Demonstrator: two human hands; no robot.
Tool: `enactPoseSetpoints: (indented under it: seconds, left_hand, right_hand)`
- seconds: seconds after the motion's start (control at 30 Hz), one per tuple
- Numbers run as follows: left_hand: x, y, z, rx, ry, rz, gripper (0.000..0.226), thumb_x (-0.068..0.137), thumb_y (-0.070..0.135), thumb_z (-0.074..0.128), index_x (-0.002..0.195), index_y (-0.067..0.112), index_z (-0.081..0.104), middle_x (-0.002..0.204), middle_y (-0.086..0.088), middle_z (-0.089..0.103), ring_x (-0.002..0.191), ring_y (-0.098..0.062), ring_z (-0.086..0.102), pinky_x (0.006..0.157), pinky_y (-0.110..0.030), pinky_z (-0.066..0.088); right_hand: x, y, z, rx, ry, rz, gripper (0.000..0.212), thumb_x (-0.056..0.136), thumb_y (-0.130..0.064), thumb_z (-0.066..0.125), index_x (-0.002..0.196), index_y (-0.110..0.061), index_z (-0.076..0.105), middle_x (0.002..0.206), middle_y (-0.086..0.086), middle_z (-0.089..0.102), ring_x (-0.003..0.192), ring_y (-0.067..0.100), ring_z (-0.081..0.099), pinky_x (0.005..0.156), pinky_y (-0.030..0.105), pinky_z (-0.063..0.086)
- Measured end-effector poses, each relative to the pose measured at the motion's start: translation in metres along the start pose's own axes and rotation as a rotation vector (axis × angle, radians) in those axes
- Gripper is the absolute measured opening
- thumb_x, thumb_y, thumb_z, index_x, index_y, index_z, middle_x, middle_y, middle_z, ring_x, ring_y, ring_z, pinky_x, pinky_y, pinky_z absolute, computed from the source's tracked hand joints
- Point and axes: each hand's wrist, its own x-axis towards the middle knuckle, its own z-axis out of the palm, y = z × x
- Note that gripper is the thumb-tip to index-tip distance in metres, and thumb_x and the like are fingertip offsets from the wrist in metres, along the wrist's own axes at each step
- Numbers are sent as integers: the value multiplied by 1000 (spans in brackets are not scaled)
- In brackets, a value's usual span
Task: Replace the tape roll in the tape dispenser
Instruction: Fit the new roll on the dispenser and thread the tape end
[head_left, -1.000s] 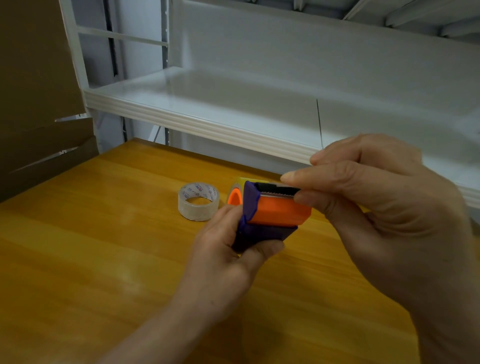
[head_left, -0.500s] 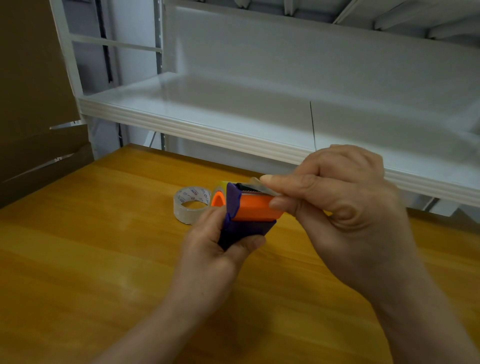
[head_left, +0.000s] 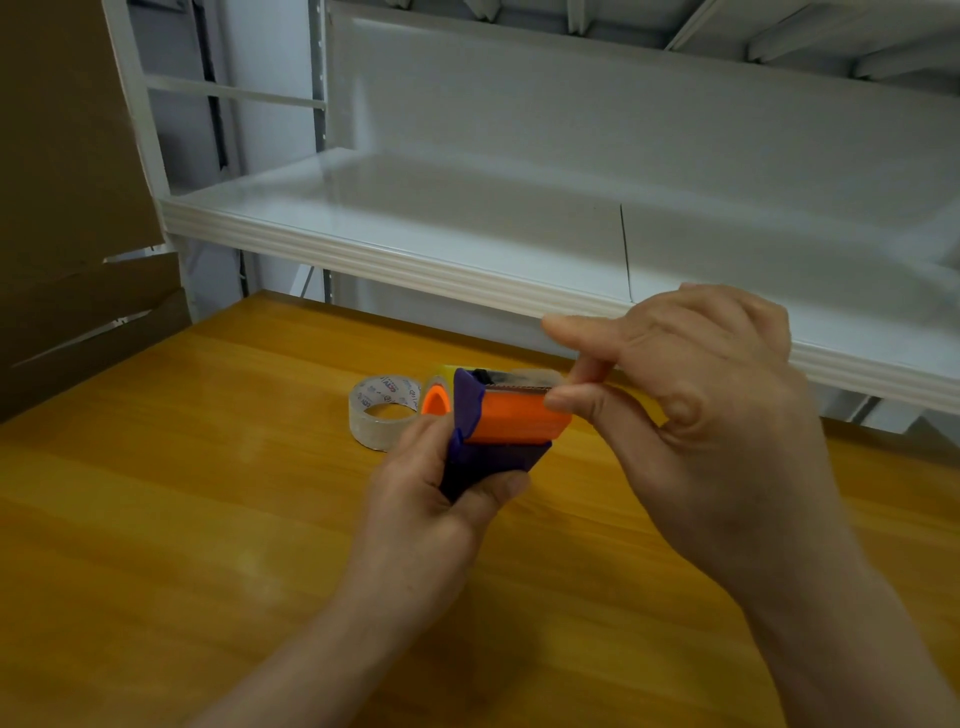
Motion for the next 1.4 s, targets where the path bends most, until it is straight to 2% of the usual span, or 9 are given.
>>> enactPoseSetpoints:
  seconds: [0.13,0.27,0.37,0.57,0.8,1.0,1.23,1.3,1.4]
  left_hand:
    - [0,-1,0,-8,16,-12,35,76,30,75,107,44,65,100,13,65,89,-10,65,74,-23,52]
    - [1,-1,-1,-35,25,-18,34,78,28,78,107,41,66,99,8,67,89,-11,65,73,-23,52]
    - [1,2,-1,-112,33,-46,36,76,27,80,109,34,68,101,4,70,90,-14,69,76,-24,55]
    - [3,8,-1,-286,35,-106,34,73,18,78,104,32,72,97,-3,74,88,-27,71,75,-47,63]
    - [2,15,-2,-389,60,-189,31,72,22,75,103,18,71,94,-11,75,87,-38,73,74,-56,61]
    - [2,16,-2,-379,85,-225,33,72,25,73,103,17,71,94,-8,76,84,-34,75,72,-52,63]
    - [3,17,-5,-415,112,-229,18,85,9,70,102,13,71,85,-7,78,71,-20,77,56,-24,59]
    - [4,16,-5,-416,109,-218,23,81,10,72,104,15,71,89,-8,78,77,-22,77,58,-24,59]
    - [4,16,-6,-431,68,-192,33,72,21,73,105,20,70,93,-5,77,83,-22,76,62,-25,59]
  right_hand:
    - [0,-5,-2,16,69,-22,11,91,-29,72,97,-23,79,90,-8,72,96,17,61,97,46,35]
    - [-1,-10,0,7,108,-38,9,90,-26,74,93,-21,80,89,-6,72,98,21,61,94,47,35]
    - [-2,-14,5,-7,136,-48,9,90,-25,74,94,-20,81,90,-4,73,99,23,60,93,51,37]
    - [-8,-17,22,-139,216,-96,15,94,-20,72,103,-16,83,95,2,78,94,31,67,97,59,39]
    - [-10,-25,44,-73,172,-8,26,94,-25,71,116,-14,78,112,3,76,107,25,53,93,52,40]
    - [-13,-31,52,-111,131,42,33,95,-25,66,125,-14,73,121,5,72,110,25,50,95,48,36]
    - [-13,-42,57,-6,-108,258,55,93,-46,48,145,-28,54,141,11,48,121,30,49,97,49,44]
    - [-12,-45,56,90,-197,326,59,93,-53,44,149,-36,42,142,6,42,124,25,47,98,43,48]
    - [-12,-47,53,262,-332,400,65,91,-62,41,152,-54,19,135,-9,43,116,7,49,88,20,49]
